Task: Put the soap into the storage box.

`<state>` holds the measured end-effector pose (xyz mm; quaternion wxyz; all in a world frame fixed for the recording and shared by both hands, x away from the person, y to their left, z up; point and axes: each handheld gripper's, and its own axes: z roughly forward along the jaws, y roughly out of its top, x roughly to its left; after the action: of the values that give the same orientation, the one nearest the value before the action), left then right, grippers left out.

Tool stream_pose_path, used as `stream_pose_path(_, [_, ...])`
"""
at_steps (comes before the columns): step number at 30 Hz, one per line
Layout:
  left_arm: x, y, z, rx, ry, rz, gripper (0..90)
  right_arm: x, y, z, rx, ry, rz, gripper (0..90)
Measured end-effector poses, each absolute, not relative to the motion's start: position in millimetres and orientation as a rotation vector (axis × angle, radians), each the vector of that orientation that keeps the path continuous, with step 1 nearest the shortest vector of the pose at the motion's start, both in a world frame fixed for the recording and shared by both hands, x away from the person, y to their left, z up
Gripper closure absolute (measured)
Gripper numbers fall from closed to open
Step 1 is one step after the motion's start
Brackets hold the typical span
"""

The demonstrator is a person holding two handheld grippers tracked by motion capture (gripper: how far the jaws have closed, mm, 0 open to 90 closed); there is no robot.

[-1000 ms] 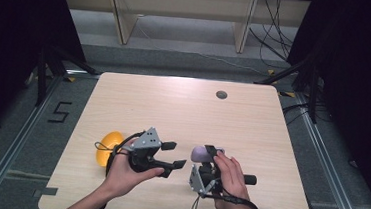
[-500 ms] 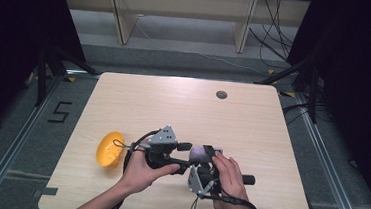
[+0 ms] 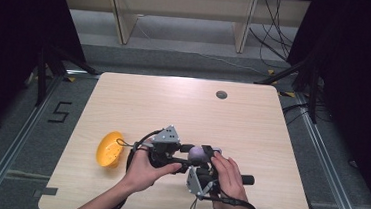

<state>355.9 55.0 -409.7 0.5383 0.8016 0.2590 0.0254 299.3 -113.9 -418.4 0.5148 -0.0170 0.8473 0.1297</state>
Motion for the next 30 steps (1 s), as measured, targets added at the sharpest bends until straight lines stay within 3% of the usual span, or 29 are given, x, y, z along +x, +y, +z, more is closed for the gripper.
stream_pose_path(19, [359.5, 52.8, -407.4, 1.923, 0.6, 0.017, 58.0, 295.3, -114.6, -418.6, 0.023, 2.029, 0.354, 50.2])
stream_pose_path(30, [355.8, 52.7, -405.1, 1.935, 0.596, 0.059, 58.9, 294.4, -113.5, -418.4, 0.073, 2.033, 0.379, 48.1])
